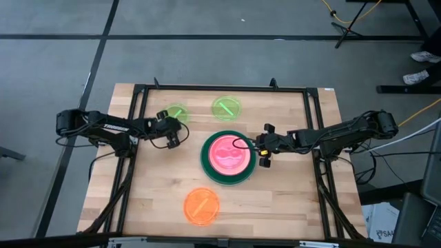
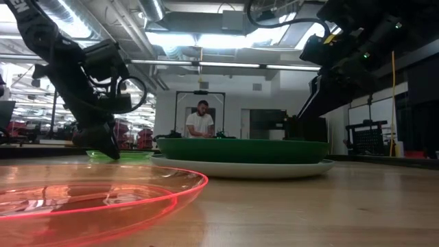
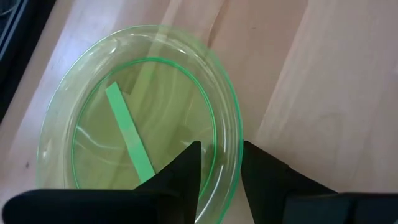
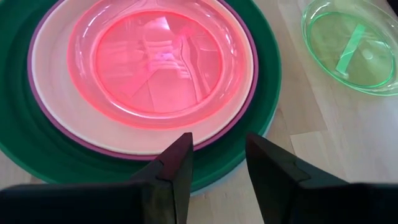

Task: Stack plastic plates
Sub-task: Stack the left light green plate on top of the light pink plate, then stack the light green plate on top of the light green plate

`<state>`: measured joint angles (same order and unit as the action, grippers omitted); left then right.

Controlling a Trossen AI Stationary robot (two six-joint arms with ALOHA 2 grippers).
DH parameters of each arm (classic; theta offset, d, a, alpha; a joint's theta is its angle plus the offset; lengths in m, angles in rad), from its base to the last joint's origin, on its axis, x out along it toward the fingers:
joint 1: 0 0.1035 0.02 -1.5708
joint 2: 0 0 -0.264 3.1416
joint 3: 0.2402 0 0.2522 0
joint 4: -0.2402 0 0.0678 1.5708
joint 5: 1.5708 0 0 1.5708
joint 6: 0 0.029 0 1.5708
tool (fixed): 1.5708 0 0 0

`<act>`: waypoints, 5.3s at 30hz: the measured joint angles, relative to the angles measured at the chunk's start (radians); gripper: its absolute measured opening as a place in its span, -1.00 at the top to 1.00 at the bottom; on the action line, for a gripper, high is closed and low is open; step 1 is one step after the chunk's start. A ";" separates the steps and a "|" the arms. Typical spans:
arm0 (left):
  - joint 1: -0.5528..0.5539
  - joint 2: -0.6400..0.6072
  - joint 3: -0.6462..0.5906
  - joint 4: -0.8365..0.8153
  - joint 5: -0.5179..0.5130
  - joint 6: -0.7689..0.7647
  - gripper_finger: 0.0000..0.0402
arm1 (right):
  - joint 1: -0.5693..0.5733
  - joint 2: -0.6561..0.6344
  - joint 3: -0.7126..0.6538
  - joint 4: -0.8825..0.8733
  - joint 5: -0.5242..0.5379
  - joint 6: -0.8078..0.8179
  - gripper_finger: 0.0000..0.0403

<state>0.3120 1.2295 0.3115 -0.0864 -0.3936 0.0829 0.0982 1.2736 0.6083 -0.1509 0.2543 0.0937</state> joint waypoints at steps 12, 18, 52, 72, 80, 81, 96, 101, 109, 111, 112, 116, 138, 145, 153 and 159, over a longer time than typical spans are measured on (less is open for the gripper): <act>0.018 0.000 -0.001 0.003 0.028 0.039 0.97 | 0.000 0.000 0.000 0.000 0.000 -0.001 0.31; -0.023 0.001 -0.002 0.003 -0.015 0.046 0.98 | 0.000 0.000 0.000 0.000 0.000 -0.007 0.31; -0.541 0.388 0.599 0.021 -0.001 0.085 0.98 | 0.000 0.000 0.000 0.017 -0.001 -0.009 0.31; -0.528 0.635 0.748 0.013 0.063 0.084 0.68 | 0.000 0.000 0.000 0.019 -0.001 -0.017 0.31; -0.531 0.504 0.748 -0.086 0.030 0.031 0.51 | 0.000 0.000 0.000 0.019 -0.003 -0.012 0.31; -0.531 0.476 0.748 -0.098 0.029 0.019 0.50 | 0.000 0.000 0.000 0.021 -0.003 -0.012 0.31; -0.287 0.340 0.750 -0.132 0.029 -0.112 0.50 | 0.000 0.000 0.000 0.024 -0.002 -0.012 0.31; -0.136 0.377 0.750 -0.120 0.046 -0.199 0.50 | 0.000 0.000 0.000 0.023 -0.003 -0.012 0.31; 0.061 0.476 0.749 -0.089 0.112 -0.311 0.50 | 0.000 0.000 0.000 0.037 -0.001 -0.023 0.31; 0.102 0.504 0.749 -0.064 0.159 -0.327 0.50 | 0.000 0.000 0.000 0.037 -0.001 -0.023 0.31; 0.121 0.519 0.749 -0.057 0.182 -0.339 0.50 | 0.000 0.000 0.000 0.037 -0.001 -0.023 0.31; 0.185 0.582 0.748 -0.034 0.208 -0.370 0.50 | 0.000 0.000 0.000 0.038 -0.001 -0.023 0.31; 0.324 0.720 0.748 0.137 0.470 -0.469 0.50 | 0.000 0.000 0.000 0.042 -0.001 -0.024 0.31; 0.323 0.725 0.749 0.141 0.493 -0.469 0.50 | 0.000 0.000 0.000 0.042 -0.001 -0.024 0.31; 0.307 0.725 0.761 0.117 0.489 -0.467 0.50 | 0.000 0.000 0.000 0.046 0.000 -0.024 0.31; 0.294 0.756 0.851 0.015 0.446 -0.465 0.50 | 0.000 0.000 0.000 0.046 -0.001 -0.024 0.31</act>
<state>0.6057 1.9857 1.1629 -0.0719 0.0528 -0.3817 0.0982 1.2736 0.6083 -0.1051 0.2537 0.0696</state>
